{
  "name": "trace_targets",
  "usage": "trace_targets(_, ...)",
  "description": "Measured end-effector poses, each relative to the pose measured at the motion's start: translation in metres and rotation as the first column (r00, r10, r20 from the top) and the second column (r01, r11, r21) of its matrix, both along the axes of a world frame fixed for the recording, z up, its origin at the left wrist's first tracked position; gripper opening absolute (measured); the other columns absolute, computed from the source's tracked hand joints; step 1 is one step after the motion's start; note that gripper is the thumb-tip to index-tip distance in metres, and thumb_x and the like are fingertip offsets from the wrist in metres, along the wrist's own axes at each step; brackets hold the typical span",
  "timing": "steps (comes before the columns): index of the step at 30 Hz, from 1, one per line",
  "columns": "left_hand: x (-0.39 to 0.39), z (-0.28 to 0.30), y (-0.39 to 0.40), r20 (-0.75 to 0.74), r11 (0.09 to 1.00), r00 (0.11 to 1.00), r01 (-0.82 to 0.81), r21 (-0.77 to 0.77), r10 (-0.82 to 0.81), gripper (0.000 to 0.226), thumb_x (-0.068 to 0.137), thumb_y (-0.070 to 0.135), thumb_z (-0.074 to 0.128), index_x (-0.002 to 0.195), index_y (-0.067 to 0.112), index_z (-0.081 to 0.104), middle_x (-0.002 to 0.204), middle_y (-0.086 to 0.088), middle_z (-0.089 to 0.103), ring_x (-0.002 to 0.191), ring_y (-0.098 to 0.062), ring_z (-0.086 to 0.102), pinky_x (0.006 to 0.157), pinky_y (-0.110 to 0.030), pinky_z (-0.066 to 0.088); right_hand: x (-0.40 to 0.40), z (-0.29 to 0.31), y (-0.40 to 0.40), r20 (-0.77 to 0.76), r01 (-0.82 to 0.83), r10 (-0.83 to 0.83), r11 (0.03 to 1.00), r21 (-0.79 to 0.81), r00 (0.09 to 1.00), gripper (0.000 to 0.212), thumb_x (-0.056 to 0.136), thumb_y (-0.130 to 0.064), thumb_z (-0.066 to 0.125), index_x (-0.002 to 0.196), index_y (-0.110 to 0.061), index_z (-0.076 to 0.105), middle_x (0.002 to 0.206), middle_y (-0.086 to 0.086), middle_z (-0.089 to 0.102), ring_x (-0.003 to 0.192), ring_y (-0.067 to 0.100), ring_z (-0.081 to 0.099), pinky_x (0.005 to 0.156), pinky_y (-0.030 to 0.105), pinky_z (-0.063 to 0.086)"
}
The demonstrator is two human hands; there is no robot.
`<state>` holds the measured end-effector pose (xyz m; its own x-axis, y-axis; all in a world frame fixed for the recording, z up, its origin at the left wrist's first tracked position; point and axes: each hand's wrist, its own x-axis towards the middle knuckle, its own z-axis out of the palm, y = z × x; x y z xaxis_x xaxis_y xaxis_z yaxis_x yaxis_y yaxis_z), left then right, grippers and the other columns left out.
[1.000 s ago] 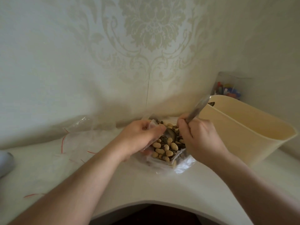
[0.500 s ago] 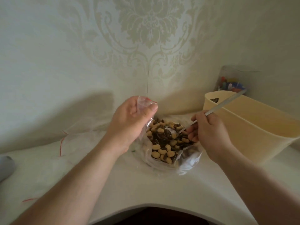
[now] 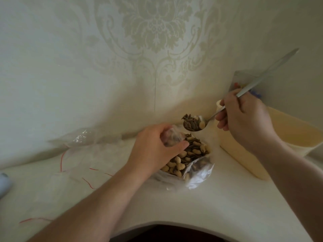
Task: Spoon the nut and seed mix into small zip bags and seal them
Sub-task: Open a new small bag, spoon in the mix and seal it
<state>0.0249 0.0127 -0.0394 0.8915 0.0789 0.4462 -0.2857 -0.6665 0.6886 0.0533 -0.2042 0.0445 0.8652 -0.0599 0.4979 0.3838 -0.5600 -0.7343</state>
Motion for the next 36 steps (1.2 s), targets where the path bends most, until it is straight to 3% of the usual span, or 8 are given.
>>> trace_targets(3, 0.002, -0.002, 0.000, -0.025, 1.000, 1.000, -0.011, -0.012, 0.011, 0.067, 0.076, 0.071, 0.079, 0.130, 0.034, 0.067, 0.097, 0.019, 0.067, 0.095, -0.001, 0.063, 0.089, -0.031, 0.057, -0.003, 0.011, 0.003, 0.013, -0.023, 0.024, 0.997, -0.076, 1.000, 0.032, 0.108, -0.031, 0.042, 0.087, -0.020, 0.063, 0.070, -0.006, 0.073, 0.057, 0.013, 0.069, 0.061, 0.036, 0.056)
trace_targets(6, 0.001, -0.003, 0.000, -0.024, 1.000, 1.000, 0.007, -0.025, -0.007, 0.067, 0.076, 0.072, 0.078, 0.131, 0.036, 0.066, 0.093, 0.022, 0.064, 0.089, 0.004, 0.061, 0.083, -0.026, 0.055, -0.005, 0.018, 0.010, 0.033, -0.076, 0.084, 0.979, -0.188, 0.996, 0.031, 0.109, -0.030, 0.043, 0.087, -0.020, 0.063, 0.068, -0.001, 0.072, 0.056, 0.012, 0.068, 0.060, 0.036, 0.058)
trace_targets(11, 0.001, 0.000, 0.000, -0.017, 1.000, 1.000, 0.020, 0.004, -0.020, 0.037, 0.077, 0.069, 0.078, 0.096, 0.038, 0.069, 0.071, 0.020, 0.061, 0.070, 0.006, 0.059, 0.059, -0.011, 0.035, -0.005, 0.024, 0.023, 0.101, -0.112, 0.160, 0.921, -0.374, 0.982, 0.032, 0.109, -0.031, 0.043, 0.086, -0.019, 0.062, 0.068, -0.002, 0.070, 0.059, 0.009, 0.066, 0.061, 0.034, 0.054)
trace_targets(16, 0.002, 0.000, -0.001, 0.003, 0.999, 1.000, -0.008, 0.050, 0.007, 0.042, 0.077, 0.074, 0.075, 0.094, 0.036, 0.067, 0.075, 0.019, 0.066, 0.076, 0.007, 0.062, 0.059, -0.011, 0.042, -0.005, 0.025, 0.030, 0.214, -0.113, 0.251, 0.856, -0.505, 0.944, 0.033, 0.110, -0.032, 0.042, 0.088, -0.015, 0.060, 0.064, -0.001, 0.066, 0.056, 0.017, 0.065, 0.059, 0.039, 0.053)
trace_targets(21, 0.002, -0.001, -0.001, 0.001, 1.000, 1.000, 0.000, 0.008, 0.000, 0.044, 0.077, 0.073, 0.076, 0.102, 0.037, 0.071, 0.077, 0.021, 0.069, 0.079, 0.010, 0.064, 0.060, -0.009, 0.044, -0.009, 0.026, 0.037, 0.355, -0.056, 0.357, 0.769, -0.637, 0.864, 0.029, 0.108, -0.033, 0.037, 0.091, -0.017, 0.053, 0.061, -0.007, 0.052, 0.047, 0.014, 0.051, 0.046, 0.030, 0.039)
trace_targets(27, -0.001, 0.001, -0.001, 0.003, 0.999, 1.000, 0.015, -0.049, -0.015, 0.033, 0.078, 0.068, 0.078, 0.094, 0.040, 0.070, 0.069, 0.020, 0.066, 0.073, 0.005, 0.064, 0.057, -0.013, 0.045, -0.006, 0.025, 0.037, 0.418, 0.010, 0.384, 0.726, -0.688, 0.823, 0.044, 0.109, -0.036, 0.030, 0.096, -0.007, 0.059, 0.062, -0.004, 0.049, 0.046, 0.018, 0.049, 0.046, 0.037, 0.046)
trace_targets(30, -0.003, 0.003, -0.002, 0.009, 0.999, 1.000, -0.001, -0.055, 0.001, 0.029, 0.080, 0.066, 0.078, 0.081, 0.049, 0.055, 0.070, 0.018, 0.066, 0.080, 0.004, 0.064, 0.066, -0.019, 0.053, -0.008, 0.027, 0.036, 0.416, 0.004, 0.394, 0.722, -0.692, 0.819, 0.042, 0.109, -0.035, 0.032, 0.098, -0.007, 0.060, 0.063, -0.006, 0.048, 0.048, 0.018, 0.049, 0.049, 0.034, 0.044)
trace_targets(36, -0.002, 0.003, -0.001, 0.022, 0.998, 1.000, 0.010, -0.057, -0.009, 0.031, 0.080, 0.063, 0.080, 0.083, 0.040, 0.060, 0.070, 0.024, 0.067, 0.077, 0.008, 0.064, 0.065, -0.011, 0.048, -0.011, 0.029, 0.039, 0.427, -0.020, 0.411, 0.738, -0.674, 0.805, 0.037, 0.110, -0.034, 0.035, 0.096, -0.011, 0.060, 0.064, -0.005, 0.050, 0.049, 0.018, 0.050, 0.049, 0.038, 0.046)
